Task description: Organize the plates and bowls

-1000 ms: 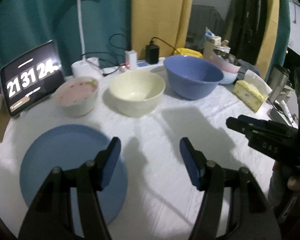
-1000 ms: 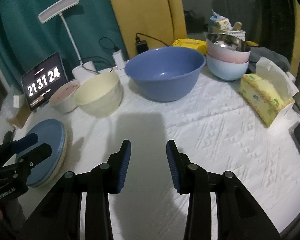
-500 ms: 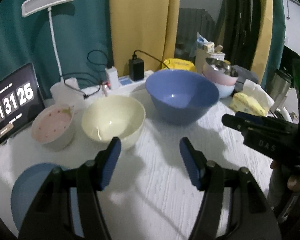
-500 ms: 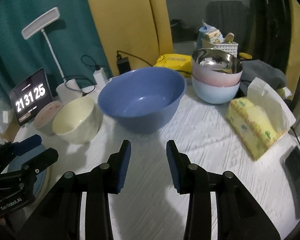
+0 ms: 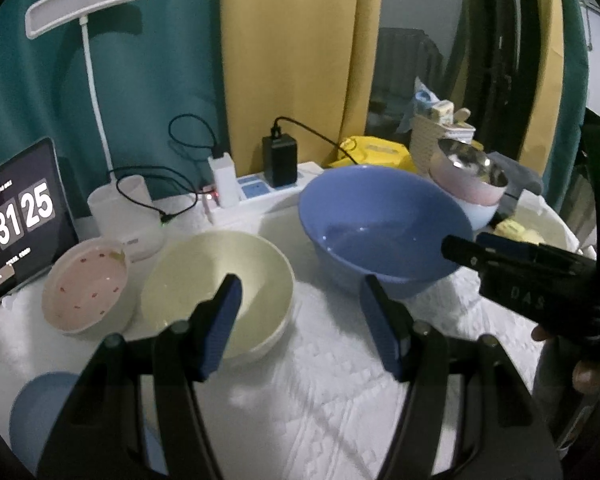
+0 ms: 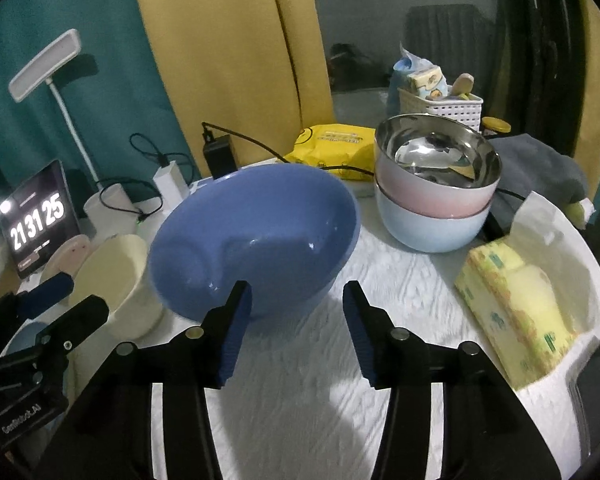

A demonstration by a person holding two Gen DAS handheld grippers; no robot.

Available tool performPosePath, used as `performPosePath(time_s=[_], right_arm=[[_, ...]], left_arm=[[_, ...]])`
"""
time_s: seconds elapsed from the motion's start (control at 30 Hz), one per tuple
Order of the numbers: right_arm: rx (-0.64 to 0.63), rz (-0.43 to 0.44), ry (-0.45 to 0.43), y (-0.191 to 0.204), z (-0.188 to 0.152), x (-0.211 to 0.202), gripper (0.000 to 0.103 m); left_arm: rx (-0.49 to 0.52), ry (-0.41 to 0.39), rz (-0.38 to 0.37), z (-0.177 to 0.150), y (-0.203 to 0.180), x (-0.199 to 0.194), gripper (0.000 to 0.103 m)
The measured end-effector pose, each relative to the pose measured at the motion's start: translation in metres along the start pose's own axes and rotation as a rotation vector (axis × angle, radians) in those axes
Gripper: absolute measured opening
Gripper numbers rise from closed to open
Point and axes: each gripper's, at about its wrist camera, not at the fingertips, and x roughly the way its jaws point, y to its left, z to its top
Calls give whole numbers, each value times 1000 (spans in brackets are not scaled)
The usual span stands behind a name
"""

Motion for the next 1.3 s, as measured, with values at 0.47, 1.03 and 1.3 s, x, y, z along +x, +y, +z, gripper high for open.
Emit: performPosePath(time_s=[0.47,1.03,1.3], right_arm=[[33,2,72,-17,-5,45,58],[23,-51,85,-23,-20,53,29],[46,-33,70,-29,-20,49,16]], left_arm=[[-4,9,25,7,-3,28,63],[-11,-74,-84,19,-25,16,63],[26,-2,-47,13,-43,46,63]])
